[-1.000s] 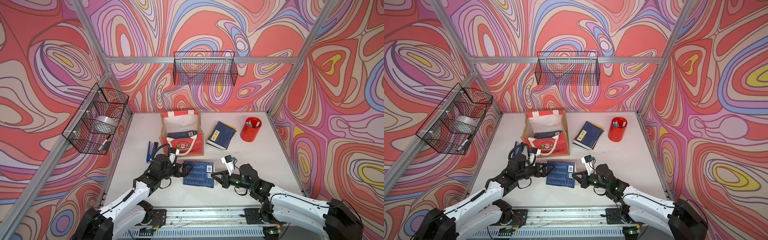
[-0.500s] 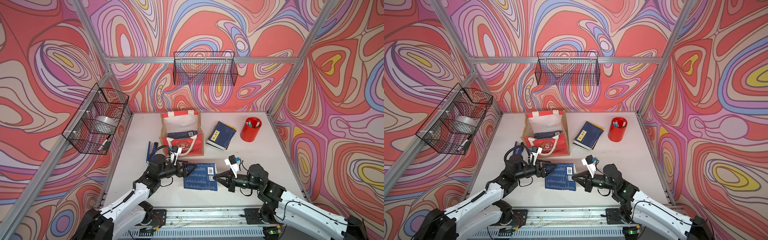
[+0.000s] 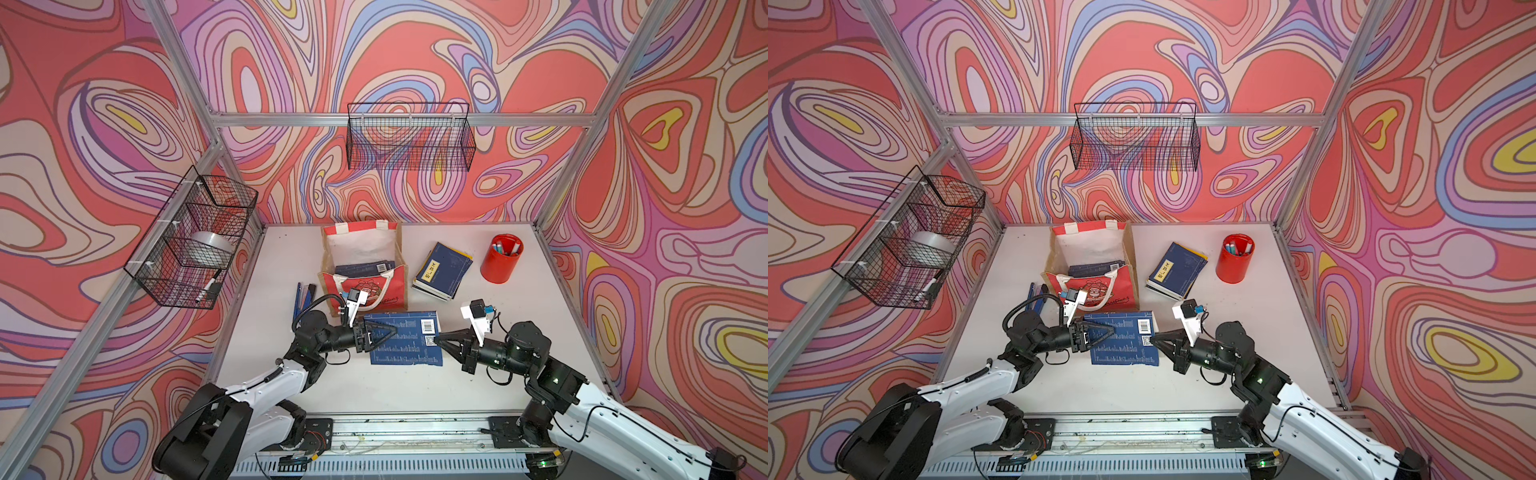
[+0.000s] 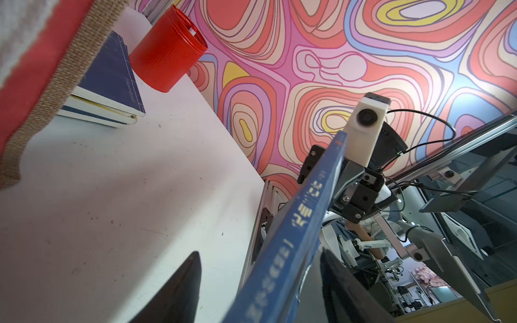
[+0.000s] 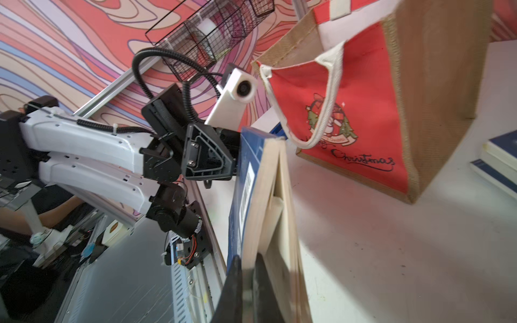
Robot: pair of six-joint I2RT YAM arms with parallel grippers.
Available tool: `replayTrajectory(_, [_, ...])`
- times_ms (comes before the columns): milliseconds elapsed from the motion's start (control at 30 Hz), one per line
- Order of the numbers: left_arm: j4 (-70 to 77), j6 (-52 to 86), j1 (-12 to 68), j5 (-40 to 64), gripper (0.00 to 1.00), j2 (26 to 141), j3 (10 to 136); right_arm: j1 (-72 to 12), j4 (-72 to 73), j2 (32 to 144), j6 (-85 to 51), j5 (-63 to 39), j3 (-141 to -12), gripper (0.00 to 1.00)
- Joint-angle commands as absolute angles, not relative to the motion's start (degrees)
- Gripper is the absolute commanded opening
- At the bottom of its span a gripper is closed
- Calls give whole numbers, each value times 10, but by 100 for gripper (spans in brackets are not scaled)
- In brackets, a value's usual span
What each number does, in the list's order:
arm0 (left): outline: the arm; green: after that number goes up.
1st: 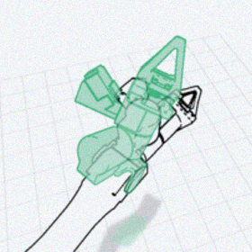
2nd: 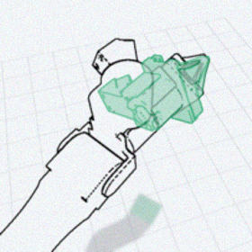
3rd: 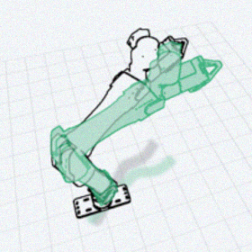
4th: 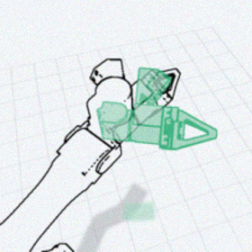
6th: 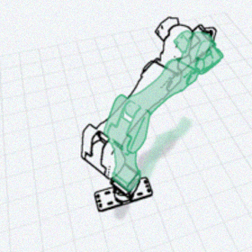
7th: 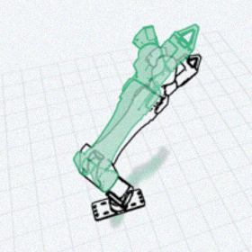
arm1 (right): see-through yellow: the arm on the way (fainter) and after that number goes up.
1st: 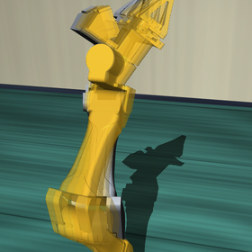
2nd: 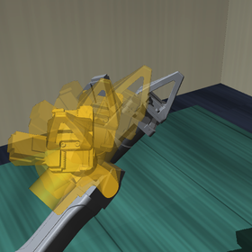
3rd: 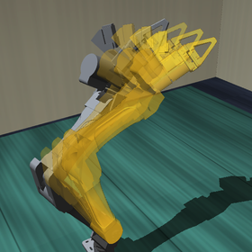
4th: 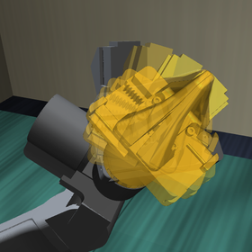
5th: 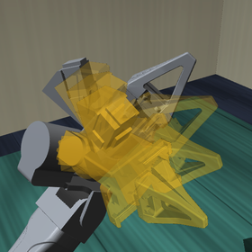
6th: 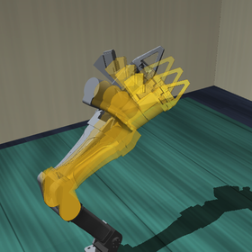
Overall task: Put the books into the canvas bag
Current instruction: Pick up the book from the center of the board.
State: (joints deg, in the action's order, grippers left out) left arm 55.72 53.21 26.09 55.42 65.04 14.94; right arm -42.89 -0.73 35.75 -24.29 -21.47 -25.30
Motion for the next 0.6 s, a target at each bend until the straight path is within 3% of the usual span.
replayTrajectory(0, [635, 564, 262, 591, 55, 643, 155, -420, -23, 367, -231, -144, -273, 0])
replayTrajectory(233, [565, 529, 263, 582, 46, 622, 161, -411, -22, 359, -237, -96, -272, 0])
replayTrajectory(467, [517, 507, 264, 577, 0, 620, 173, -406, -16, 355, -245, -85, -267, 0])
replayTrajectory(567, [490, 494, 263, 570, 0, 612, 175, -405, -15, 348, -246, -62, -263, 0])
